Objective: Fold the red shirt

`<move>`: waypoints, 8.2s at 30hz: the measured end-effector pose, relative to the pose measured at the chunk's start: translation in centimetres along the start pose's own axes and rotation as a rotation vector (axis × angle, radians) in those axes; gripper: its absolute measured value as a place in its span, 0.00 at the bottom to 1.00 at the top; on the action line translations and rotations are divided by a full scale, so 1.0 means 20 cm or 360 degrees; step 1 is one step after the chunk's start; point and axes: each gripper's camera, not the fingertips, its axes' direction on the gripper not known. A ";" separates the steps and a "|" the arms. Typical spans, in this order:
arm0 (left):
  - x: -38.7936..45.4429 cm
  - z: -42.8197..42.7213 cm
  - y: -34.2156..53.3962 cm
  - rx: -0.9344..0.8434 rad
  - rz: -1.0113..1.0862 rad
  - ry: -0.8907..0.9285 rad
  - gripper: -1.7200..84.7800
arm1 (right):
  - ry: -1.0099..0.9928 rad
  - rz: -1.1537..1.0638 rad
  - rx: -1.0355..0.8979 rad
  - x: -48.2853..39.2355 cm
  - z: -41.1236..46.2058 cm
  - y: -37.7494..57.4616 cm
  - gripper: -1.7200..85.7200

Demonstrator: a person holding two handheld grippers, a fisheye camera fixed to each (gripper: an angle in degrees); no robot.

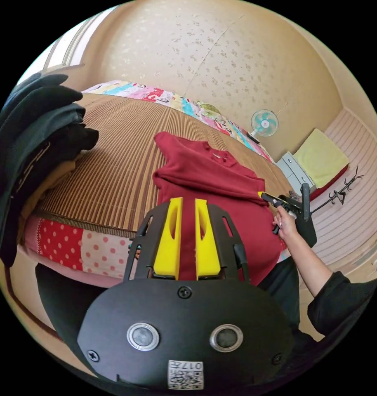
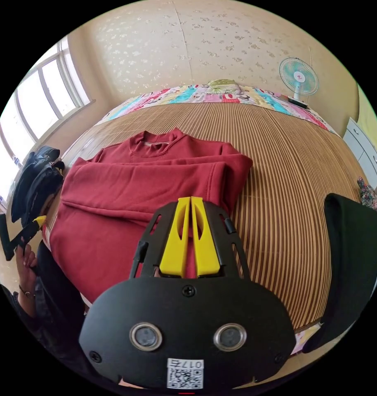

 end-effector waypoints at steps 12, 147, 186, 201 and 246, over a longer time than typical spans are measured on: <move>0.16 0.32 0.14 -0.0256 0.0147 0.0002 0.05 | 0.0261 0.0011 0.0094 -0.30 -0.35 0.81 0.06; -0.65 -0.03 -0.61 -0.0622 -0.0434 0.1711 0.08 | -0.1718 0.0640 0.0212 -0.15 -1.07 0.21 0.11; -0.18 0.17 -0.07 -0.1111 -0.0047 0.0823 0.10 | -0.1132 0.0669 -0.0665 -0.91 -1.07 -0.53 0.03; -0.56 -0.25 0.13 -0.0660 -0.0222 0.1560 0.08 | -0.1388 0.0588 -0.0566 -0.79 -1.55 -0.28 0.05; -0.65 0.11 -0.69 0.0307 -0.0872 0.1880 0.08 | -0.2079 0.1448 0.0945 0.30 -1.70 -0.68 0.05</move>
